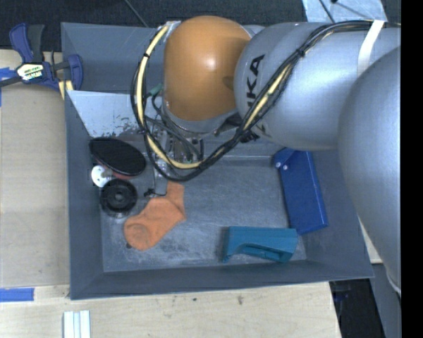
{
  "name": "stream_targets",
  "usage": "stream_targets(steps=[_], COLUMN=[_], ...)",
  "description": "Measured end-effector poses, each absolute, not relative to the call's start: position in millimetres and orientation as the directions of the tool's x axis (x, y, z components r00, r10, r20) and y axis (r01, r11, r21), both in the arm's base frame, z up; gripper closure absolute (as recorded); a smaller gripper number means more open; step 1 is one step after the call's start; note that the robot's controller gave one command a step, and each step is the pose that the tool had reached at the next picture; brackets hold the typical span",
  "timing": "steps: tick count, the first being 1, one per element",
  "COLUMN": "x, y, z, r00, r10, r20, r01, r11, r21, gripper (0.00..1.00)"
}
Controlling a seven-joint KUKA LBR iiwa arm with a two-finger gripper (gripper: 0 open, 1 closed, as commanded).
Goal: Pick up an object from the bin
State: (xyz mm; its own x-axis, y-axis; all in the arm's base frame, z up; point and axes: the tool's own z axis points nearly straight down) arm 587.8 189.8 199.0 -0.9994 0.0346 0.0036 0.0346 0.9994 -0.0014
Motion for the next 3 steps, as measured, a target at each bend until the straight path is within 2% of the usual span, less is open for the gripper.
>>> stream_targets(steps=[1, 2, 3], x=[586.3, 560.4, 583.0], y=[153, 143, 136], z=[165, 122, 71], r00=[-0.998, -0.998, -0.978], r10=[0.063, -0.063, -0.210], r20=[-0.006, -0.003, -0.006], r01=[0.063, -0.063, -0.210], r11=[0.998, 0.998, 0.978], r21=[0.002, 0.000, 0.001], gripper=[0.00, 0.00, 1.00])
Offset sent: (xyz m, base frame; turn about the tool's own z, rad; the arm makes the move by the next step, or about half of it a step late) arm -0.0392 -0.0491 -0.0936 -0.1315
